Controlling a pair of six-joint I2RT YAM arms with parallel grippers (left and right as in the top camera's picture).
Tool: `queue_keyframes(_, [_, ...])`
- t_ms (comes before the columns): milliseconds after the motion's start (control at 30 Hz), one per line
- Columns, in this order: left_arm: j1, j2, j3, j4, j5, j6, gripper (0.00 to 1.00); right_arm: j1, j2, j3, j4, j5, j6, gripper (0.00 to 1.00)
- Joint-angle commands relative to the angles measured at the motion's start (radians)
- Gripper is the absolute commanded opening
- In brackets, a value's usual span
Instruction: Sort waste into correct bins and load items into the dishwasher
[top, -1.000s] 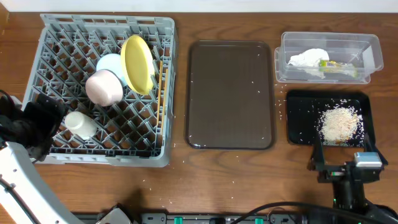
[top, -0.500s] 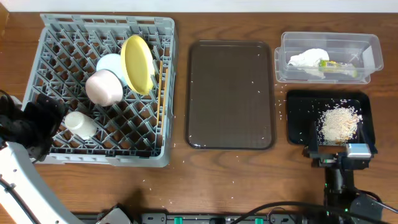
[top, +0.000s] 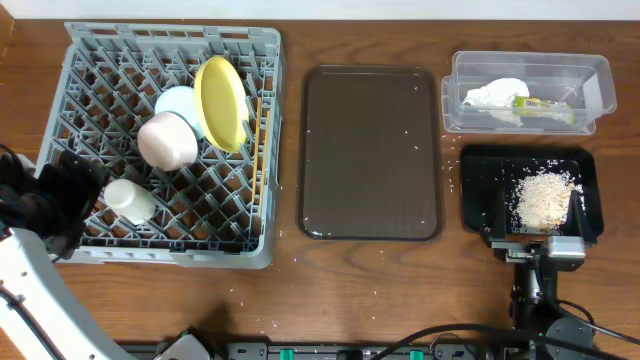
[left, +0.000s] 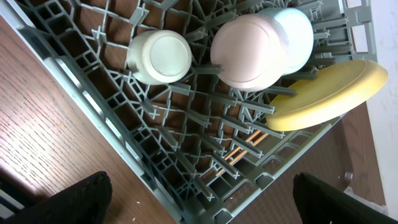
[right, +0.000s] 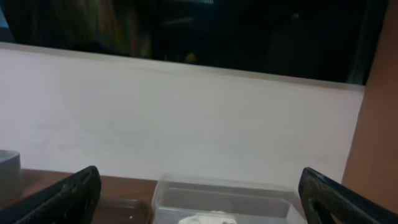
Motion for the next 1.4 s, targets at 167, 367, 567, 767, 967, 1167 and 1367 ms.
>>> queue_keyframes(167, [0.005,0.003,0.013,-0.003,-0.005,-0.002,0.94,0.01,-0.006,-0.035,0.088,-0.035,0.008,0.99])
queue_keyframes(367, [0.005,0.003,0.013,-0.003,-0.005,-0.002,0.94,0.01,-0.006,-0.035,0.116,-0.047,0.008,0.99])
queue_keyframes(567, [0.005,0.003,0.013,-0.003,-0.005,-0.002,0.94,0.01,-0.006,-0.035,0.031,-0.054,0.008,0.99])
queue_keyframes(767, [0.005,0.003,0.013,-0.003,-0.005,-0.002,0.94,-0.005,-0.007,-0.035,-0.1,-0.054,0.008,0.99])
queue_keyframes(967, [0.005,0.003,0.013,-0.003,-0.005,-0.002,0.94,-0.044,-0.007,-0.035,-0.237,-0.054,0.008,0.99])
queue_keyframes(1167, [0.005,0.003,0.013,-0.003,-0.005,-0.001,0.94,-0.078,-0.007,-0.035,-0.359,-0.08,0.009,0.99])
queue_keyframes(1367, [0.005,0.003,0.013,-0.003,-0.005,-0.002,0.94,-0.077,-0.007,-0.035,-0.374,-0.065,0.012,0.99])
